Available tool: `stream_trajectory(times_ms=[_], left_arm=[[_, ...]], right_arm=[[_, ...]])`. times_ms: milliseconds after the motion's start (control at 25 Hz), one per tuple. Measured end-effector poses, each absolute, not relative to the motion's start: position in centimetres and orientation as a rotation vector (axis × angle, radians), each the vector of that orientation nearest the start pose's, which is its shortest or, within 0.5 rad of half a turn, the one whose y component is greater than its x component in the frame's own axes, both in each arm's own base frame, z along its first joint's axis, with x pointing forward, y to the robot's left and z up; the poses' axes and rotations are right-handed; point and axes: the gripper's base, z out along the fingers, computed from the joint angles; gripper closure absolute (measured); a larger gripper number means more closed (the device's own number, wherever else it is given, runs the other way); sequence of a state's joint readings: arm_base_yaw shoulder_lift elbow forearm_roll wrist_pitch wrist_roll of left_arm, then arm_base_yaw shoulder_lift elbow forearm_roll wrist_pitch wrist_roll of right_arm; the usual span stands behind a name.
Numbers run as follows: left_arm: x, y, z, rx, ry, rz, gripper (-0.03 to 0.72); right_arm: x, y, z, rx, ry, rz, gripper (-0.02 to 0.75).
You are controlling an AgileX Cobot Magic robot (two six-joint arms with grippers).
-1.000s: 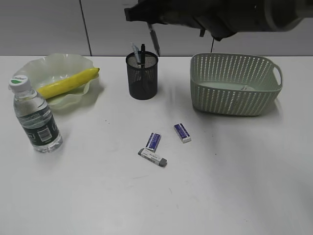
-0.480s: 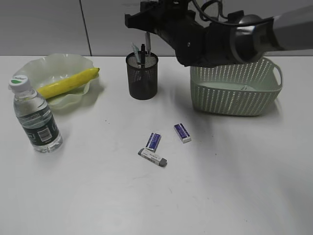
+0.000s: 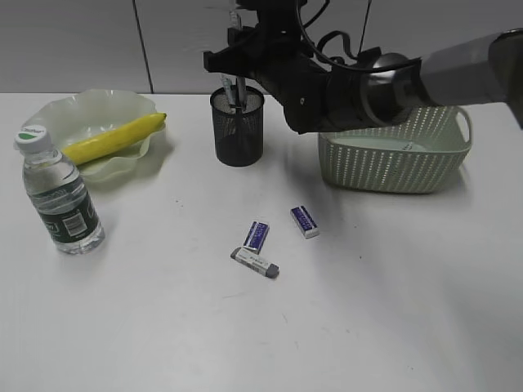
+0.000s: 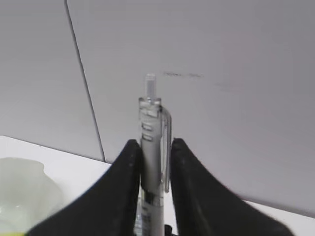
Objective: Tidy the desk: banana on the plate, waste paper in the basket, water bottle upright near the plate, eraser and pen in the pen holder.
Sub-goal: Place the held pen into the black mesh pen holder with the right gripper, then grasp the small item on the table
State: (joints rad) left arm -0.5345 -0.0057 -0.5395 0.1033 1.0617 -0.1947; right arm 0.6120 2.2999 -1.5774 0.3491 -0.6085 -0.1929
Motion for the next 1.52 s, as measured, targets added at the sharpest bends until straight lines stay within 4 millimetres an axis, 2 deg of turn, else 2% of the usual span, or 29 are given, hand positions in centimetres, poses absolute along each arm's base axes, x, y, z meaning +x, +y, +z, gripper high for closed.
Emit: stream_trajectory(times_ms=[200, 280, 480, 560, 720, 960, 1080, 1200, 1320, 1440, 1520], left_arm=[[-0.5, 1.3, 28.8, 0.333, 1.985, -0.346, 0.435], [-0.5, 1.3, 28.8, 0.333, 1.986, -0.345, 0.435], [-0.4, 1.2, 28.8, 0.335, 1.993, -0.343, 0.435], [-0.4, 1.2, 28.8, 0.335, 1.994, -0.343, 0.435], [-0.4, 1.2, 28.8, 0.335, 1.994, -0.343, 0.435], [-0.4, 1.2, 28.8, 0.335, 1.994, -0.343, 0.435], [-0.4, 1.2, 28.8, 0.335, 1.994, -0.343, 0.435], [-0.4, 1.2, 28.8, 0.335, 1.994, -0.343, 0.435], [-0.4, 1.2, 28.8, 0.335, 1.994, -0.343, 0.435], [-0.4, 1.2, 28.8, 0.335, 1.994, -0.343, 0.435], [-0.4, 1.2, 28.8, 0.335, 1.994, -0.343, 0.435]], right_arm=[[43.7, 28.5, 16.3, -0.275, 1.632, 0.380, 0.380], [43.7, 28.5, 16.4, -0.278, 1.628, 0.377, 0.335], [43.5, 28.6, 16.9, -0.326, 1.679, 0.372, 0.309], [43.1, 28.7, 18.0, -0.379, 1.721, 0.366, 0.307], [41.5, 28.5, 21.7, -0.549, 1.821, 0.356, 0.304], [37.3, 27.2, 27.2, -0.815, 2.034, 0.388, 0.302], [34.9, 25.6, 30.0, -0.859, 2.160, 0.377, 0.302], [32.6, 23.1, 32.7, -0.809, 2.279, 0.275, 0.302], [29.9, 20.1, 34.7, -0.791, 2.343, 0.137, 0.302], [26.5, 17.2, 35.8, -0.802, 2.370, 0.058, 0.302], [23.8, 15.2, 35.8, -0.804, 2.394, 0.038, 0.302]])
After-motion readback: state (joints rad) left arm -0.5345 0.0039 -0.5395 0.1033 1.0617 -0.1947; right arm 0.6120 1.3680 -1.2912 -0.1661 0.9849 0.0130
